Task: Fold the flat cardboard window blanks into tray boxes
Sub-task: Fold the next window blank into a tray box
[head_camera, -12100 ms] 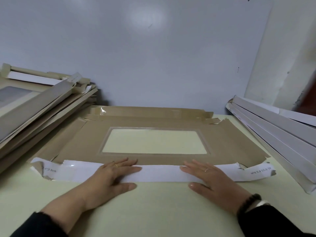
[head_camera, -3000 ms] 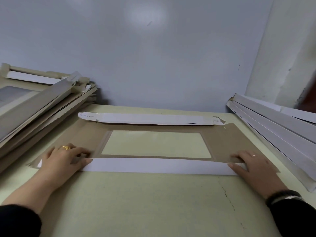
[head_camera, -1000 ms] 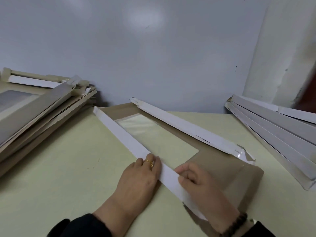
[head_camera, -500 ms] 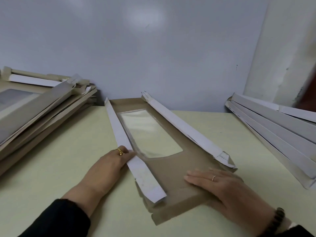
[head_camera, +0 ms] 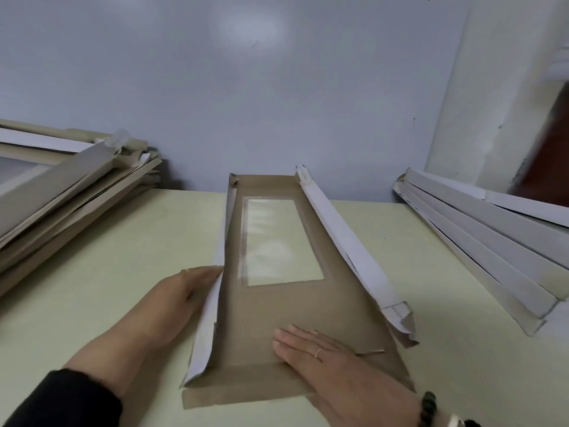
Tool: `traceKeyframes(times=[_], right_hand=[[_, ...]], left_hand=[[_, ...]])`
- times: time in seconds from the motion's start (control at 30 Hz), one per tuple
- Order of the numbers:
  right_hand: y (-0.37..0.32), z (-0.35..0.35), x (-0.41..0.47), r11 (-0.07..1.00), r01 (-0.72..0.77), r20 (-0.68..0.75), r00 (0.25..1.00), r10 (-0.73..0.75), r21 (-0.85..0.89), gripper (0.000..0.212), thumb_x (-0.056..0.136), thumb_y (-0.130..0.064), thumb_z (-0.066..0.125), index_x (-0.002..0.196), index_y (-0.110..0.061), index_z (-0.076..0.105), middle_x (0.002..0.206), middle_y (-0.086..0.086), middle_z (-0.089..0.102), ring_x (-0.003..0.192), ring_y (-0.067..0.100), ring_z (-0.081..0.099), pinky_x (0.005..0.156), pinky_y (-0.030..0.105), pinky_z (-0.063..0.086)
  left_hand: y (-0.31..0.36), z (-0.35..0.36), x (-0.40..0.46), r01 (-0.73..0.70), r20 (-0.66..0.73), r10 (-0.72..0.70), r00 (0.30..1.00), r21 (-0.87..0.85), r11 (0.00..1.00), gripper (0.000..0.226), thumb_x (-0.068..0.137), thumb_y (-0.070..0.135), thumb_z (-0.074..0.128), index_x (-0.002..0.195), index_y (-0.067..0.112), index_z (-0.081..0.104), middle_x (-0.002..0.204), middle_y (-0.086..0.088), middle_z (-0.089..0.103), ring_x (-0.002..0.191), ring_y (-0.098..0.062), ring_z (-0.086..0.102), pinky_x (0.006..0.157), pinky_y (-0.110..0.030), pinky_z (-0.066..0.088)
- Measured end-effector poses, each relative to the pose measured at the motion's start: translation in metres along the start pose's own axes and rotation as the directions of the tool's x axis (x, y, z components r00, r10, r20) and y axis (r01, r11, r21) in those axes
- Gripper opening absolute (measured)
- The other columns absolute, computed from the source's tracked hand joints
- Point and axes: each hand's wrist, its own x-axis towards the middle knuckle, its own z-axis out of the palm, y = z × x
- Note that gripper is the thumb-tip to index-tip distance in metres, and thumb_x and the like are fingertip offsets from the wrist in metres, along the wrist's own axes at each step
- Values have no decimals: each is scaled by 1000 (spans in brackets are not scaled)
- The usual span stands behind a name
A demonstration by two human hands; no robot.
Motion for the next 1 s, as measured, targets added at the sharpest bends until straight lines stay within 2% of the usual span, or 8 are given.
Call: traceKeyframes(times=[0.13, 0.33, 0.4, 0.5, 0.6, 0.77, 0.87, 1.0], right_hand=[[-3, 5, 14, 984, -151, 24, 988, 150, 93, 59, 98, -14, 31, 148, -21, 1, 153, -9, -17, 139, 5, -18, 106, 16, -20], [-12, 8, 31, 984, -163, -15, 986, 164, 70, 63, 96, -18, 35, 148, -15, 0, 156, -3, -6, 141, 6, -11, 111, 17, -15], [-10, 13, 32, 987, -159, -119, 980, 158, 1, 53, 99, -24, 29, 147, -10, 12, 156, 0, 6, 143, 7, 1, 112, 16, -8], [-3, 9, 25, 987, -161, -206, 965, 161, 16, 50, 99, -38, 28, 143, -16, 29, 152, -10, 19, 140, -2, 12, 111, 11, 2], [10, -5, 3, 941, -153, 72, 988, 138, 302, 63, 90, -44, 51, 143, -43, 17, 145, -35, -1, 132, -18, -12, 109, 9, -5], [32, -20, -24, 832, -199, 60, 979, 197, 518, 57, 80, -30, 71, 117, -58, 37, 137, -39, 25, 126, -26, 10, 105, 2, 8], [35, -20, -28, 808, -226, 21, 966, 256, 544, 41, 82, -29, 69, 111, -52, 53, 128, -41, 38, 118, -27, 28, 96, -5, 16], [33, -18, -23, 753, -230, -145, 907, 396, 616, 7, 85, -26, 64, 83, -26, 71, 91, -12, 61, 89, -7, 55, 79, 5, 36]], left_hand=[[27, -13, -18, -137, -169, 140, 976, 25, 990, 30, 97, 26, 43, 119, 20, 63, 122, 6, 59, 110, -9, 53, 87, -7, 29], [75, 18, -54, -406, 304, 333, 893, 218, 888, 66, 78, 60, 26, 119, 24, 62, 126, 7, 59, 109, -3, 60, 79, -14, 51], [73, 21, -51, -359, 342, 275, 898, 212, 909, 72, 88, 54, 23, 143, 8, 29, 150, 6, 28, 132, -2, 36, 98, -13, 40], [49, 23, -53, -429, 386, 357, 851, 117, 896, 68, 98, 47, 16, 136, 19, -31, 145, 23, -26, 138, 8, -8, 111, -9, 6], [34, 12, -52, -443, 410, 341, 846, 183, 878, 70, 91, 62, 5, 149, 24, 5, 147, 28, 11, 136, 10, 13, 108, -7, 20], [15, 4, -48, -254, 486, 282, 827, -126, 959, 88, 70, 82, 18, 140, 31, 4, 144, 37, 8, 133, 19, -5, 109, -5, 7], [13, -9, -49, -114, 481, 236, 844, -268, 957, 52, 91, 39, 41, 139, 23, 30, 144, 27, 32, 124, 29, 9, 105, -2, 17], [22, -15, -54, 4, 255, 149, 955, -514, 858, 29, 86, 39, 43, 87, 39, 72, 96, 19, 65, 91, 7, 57, 84, -12, 42]])
